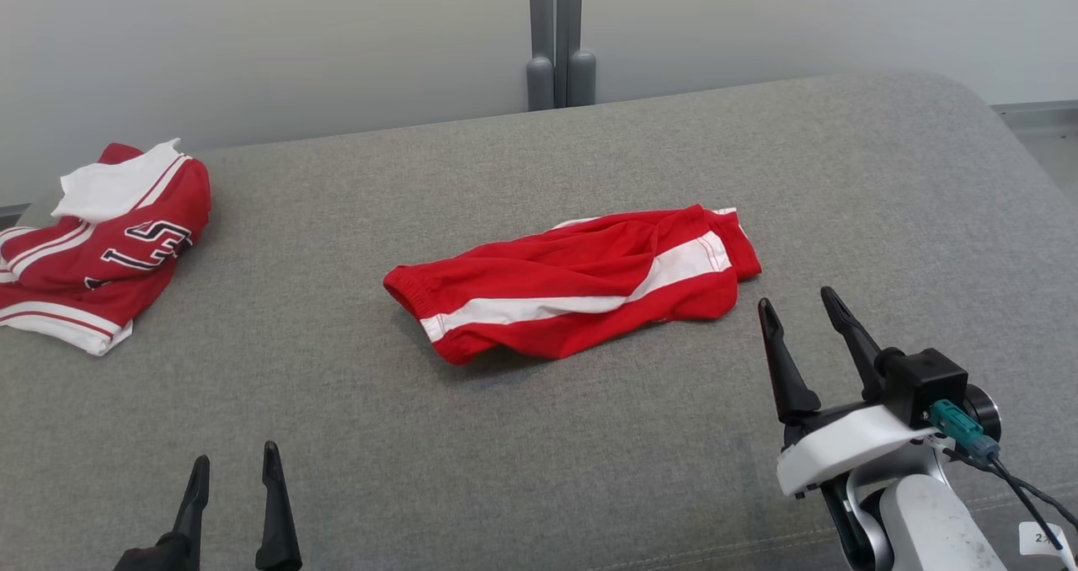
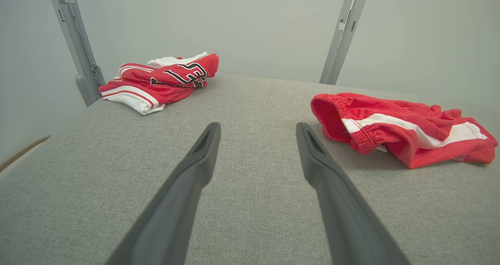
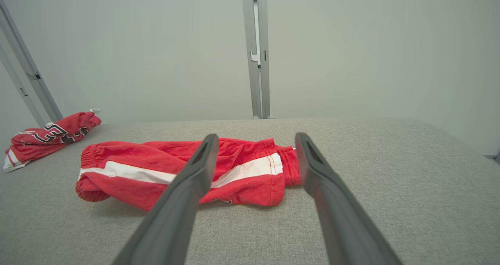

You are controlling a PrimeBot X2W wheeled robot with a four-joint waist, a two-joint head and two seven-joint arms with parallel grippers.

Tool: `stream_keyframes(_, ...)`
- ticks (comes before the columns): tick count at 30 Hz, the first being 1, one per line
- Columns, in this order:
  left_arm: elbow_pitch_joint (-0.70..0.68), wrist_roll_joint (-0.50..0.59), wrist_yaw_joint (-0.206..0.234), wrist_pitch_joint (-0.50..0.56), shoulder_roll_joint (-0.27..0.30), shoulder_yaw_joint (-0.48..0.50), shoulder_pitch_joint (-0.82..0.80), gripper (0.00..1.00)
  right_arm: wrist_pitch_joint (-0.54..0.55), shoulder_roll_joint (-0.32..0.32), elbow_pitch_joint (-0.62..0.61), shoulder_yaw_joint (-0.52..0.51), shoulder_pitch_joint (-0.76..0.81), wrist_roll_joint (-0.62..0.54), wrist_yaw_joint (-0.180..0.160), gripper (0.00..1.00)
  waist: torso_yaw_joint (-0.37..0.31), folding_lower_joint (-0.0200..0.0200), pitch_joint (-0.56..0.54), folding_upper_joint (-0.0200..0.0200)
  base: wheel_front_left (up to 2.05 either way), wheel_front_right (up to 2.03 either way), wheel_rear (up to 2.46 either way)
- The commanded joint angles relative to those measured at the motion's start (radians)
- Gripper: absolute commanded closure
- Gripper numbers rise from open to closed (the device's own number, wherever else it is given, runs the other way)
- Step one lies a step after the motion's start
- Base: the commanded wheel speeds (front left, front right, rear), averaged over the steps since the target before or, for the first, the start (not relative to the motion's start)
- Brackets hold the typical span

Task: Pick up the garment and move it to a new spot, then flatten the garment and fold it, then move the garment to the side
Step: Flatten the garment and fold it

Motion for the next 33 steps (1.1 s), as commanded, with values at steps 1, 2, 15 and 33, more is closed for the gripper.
stream_keyframes(1, 0.004, 0.007, -0.004, -0.004, 0.000, 0.005, -0.004, 0.00, 0.003, 0.000, 0.003, 0.002, 0.007, -0.001, -0.001, 0.00, -0.001, 0.0000, 0.000, 0.0000, 0.00, 0.00, 0.00)
stream_keyframes(2, 0.005, 0.008, -0.006, -0.004, -0.001, 0.006, -0.004, 0.00, 0.003, 0.000, 0.003, 0.003, 0.007, 0.000, -0.001, 0.00, -0.001, 0.0000, 0.000, 0.0000, 0.00, 0.00, 0.00)
stream_keyframes(15, 0.025, 0.000, -0.031, 0.008, -0.002, -0.009, -0.021, 0.00, 0.001, 0.004, 0.004, 0.002, 0.007, 0.003, -0.001, 0.00, 0.003, 0.0000, 0.003, 0.0000, 0.00, 0.00, 0.00)
stream_keyframes(33, 0.236, -0.243, -0.205, 0.373, -0.085, -0.090, -0.417, 0.00, -0.005, -0.008, -0.020, 0.014, -0.048, 0.007, -0.001, 0.00, -0.003, 0.0000, 0.120, 0.0000, 0.00, 0.00, 0.00)
